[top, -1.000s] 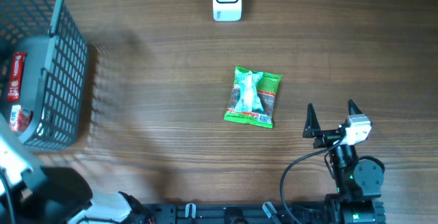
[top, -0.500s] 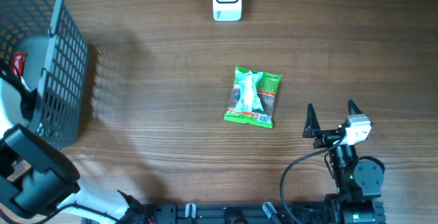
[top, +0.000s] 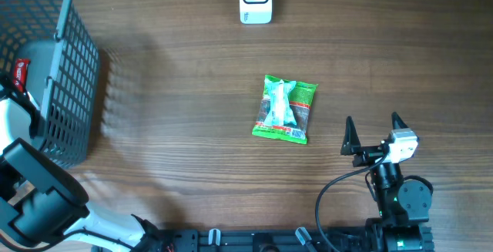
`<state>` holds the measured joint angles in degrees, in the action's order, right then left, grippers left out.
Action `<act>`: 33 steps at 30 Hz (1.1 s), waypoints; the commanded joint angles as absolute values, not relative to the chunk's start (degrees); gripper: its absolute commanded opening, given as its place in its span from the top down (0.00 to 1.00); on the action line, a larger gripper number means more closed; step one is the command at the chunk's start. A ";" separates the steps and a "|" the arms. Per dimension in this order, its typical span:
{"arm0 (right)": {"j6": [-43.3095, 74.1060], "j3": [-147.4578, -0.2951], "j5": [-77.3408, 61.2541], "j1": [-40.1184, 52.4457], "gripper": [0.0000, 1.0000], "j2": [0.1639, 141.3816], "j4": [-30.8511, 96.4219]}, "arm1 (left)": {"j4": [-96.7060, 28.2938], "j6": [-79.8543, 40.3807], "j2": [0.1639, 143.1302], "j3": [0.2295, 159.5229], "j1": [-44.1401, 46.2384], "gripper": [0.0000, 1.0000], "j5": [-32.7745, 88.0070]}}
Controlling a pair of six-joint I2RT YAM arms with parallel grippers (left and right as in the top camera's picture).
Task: Scan the item barcode
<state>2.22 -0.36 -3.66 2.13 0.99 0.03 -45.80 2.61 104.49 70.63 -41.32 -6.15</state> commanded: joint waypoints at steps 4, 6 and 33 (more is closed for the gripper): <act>1.54 -0.30 -4.38 1.85 0.00 0.80 -0.12 | -44.80 2.57 105.03 70.02 -41.69 0.69 -5.85; 1.54 -0.30 -4.38 1.85 0.00 0.80 -0.12 | -44.49 2.57 105.01 70.22 -41.69 0.76 -5.85; 1.54 -0.30 -4.38 1.85 0.00 0.80 -0.12 | -47.53 2.24 80.40 99.02 -20.18 0.88 -5.39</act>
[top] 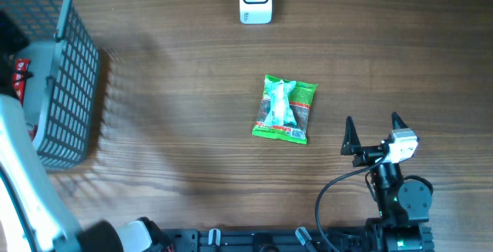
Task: Scan the item barcode
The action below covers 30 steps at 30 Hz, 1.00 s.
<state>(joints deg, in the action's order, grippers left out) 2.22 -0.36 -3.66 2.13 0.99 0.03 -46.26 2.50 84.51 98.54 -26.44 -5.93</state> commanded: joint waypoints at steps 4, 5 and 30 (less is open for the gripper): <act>1.54 -0.30 -4.38 1.85 0.00 0.80 -0.12 | -52.45 -1.58 78.32 99.02 -9.41 0.87 -5.39; 1.56 -0.30 -4.38 1.85 0.00 0.80 -0.14 | -54.22 -4.01 78.54 99.00 -6.79 0.87 -5.39; 1.56 -0.30 -4.38 1.85 0.00 0.80 -0.12 | -44.23 -21.52 113.82 76.69 32.97 0.58 -2.83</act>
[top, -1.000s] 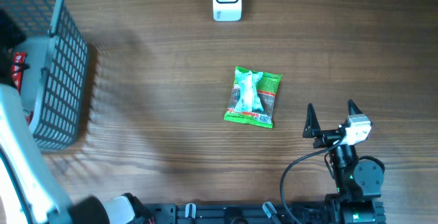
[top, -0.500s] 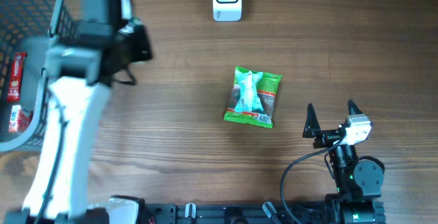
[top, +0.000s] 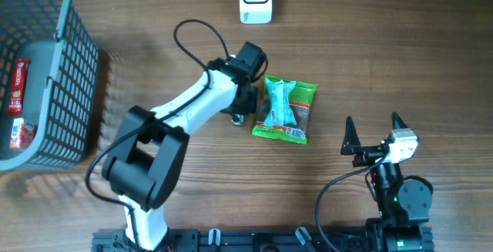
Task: Scan the item barcode
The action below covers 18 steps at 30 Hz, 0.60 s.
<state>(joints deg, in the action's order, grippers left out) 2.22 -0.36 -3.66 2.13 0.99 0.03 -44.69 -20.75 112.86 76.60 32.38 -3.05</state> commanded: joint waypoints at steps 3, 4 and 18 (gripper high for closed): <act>1.56 -0.30 -4.38 1.85 0.00 0.80 -0.14 | -43.64 -21.50 113.82 76.71 32.95 0.43 -2.83; 1.54 -0.30 -4.38 1.85 0.00 0.80 -0.14 | -43.64 -21.50 113.80 76.73 32.95 0.42 -2.85; 1.54 -0.30 -4.38 1.85 0.00 0.80 -0.14 | -60.95 -10.79 98.59 105.45 17.39 0.33 -18.96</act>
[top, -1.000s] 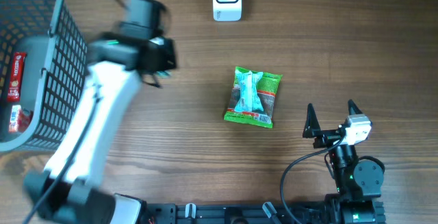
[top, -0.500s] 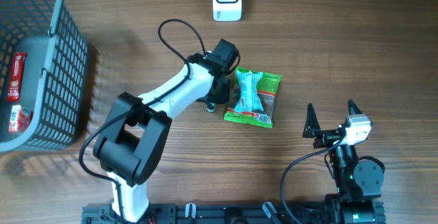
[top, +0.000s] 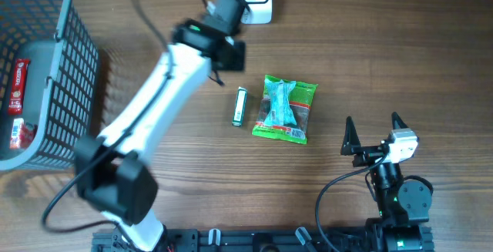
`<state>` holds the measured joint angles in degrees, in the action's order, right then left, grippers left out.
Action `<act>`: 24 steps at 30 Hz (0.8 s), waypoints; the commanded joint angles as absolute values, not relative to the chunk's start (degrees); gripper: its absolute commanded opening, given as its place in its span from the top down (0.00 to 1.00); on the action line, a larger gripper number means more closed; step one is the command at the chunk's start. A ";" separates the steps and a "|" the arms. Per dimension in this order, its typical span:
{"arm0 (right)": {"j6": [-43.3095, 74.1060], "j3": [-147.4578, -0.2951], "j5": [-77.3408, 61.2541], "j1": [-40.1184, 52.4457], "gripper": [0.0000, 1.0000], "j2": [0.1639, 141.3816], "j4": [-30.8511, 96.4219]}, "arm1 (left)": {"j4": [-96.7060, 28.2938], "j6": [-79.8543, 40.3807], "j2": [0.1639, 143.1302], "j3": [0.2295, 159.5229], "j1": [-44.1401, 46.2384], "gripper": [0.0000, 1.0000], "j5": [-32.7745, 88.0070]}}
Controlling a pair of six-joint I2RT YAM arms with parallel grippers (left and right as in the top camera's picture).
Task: Scan the item barcode
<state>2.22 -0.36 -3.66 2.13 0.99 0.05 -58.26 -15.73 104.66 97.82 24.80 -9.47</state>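
A small green-and-white stick pack [top: 239, 107] lies on the wooden table, just left of a green snack packet [top: 286, 109]. The white barcode scanner stands at the far edge. My left gripper [top: 229, 52] hovers between the scanner and the stick pack, holding nothing; its fingers look open, though the wrist partly hides them. My right gripper [top: 373, 131] rests open near the front right, apart from the packet.
A grey mesh basket [top: 77, 75] fills the far left corner, with red packets [top: 17, 86] inside it. The left arm [top: 154, 105] stretches diagonally across the left half of the table. The right arm's base [top: 400, 198] sits at the front right.
My left gripper has moved from beside the green packet's left edge up toward the scanner. A small stick pack now lies on the table where the gripper was. The right arm stayed still.
At first my left arm was over the basket at the far left, and only the green packet lay mid-table. Then the gripper was down at the packet's left side. Now it is near the scanner, with the stick pack left on the table.
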 commanded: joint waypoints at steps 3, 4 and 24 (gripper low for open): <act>1.54 -0.30 -4.38 1.85 0.00 0.80 -0.12 | -61.78 -9.34 94.56 110.21 6.96 0.28 -19.59; 1.56 -0.30 -4.38 1.85 0.01 0.80 -0.14 | -61.43 -9.37 93.06 110.83 2.57 0.28 -19.59; 1.54 -0.30 -4.38 1.85 0.00 0.80 -0.12 | -67.64 -8.91 110.50 98.67 -48.05 0.09 -11.75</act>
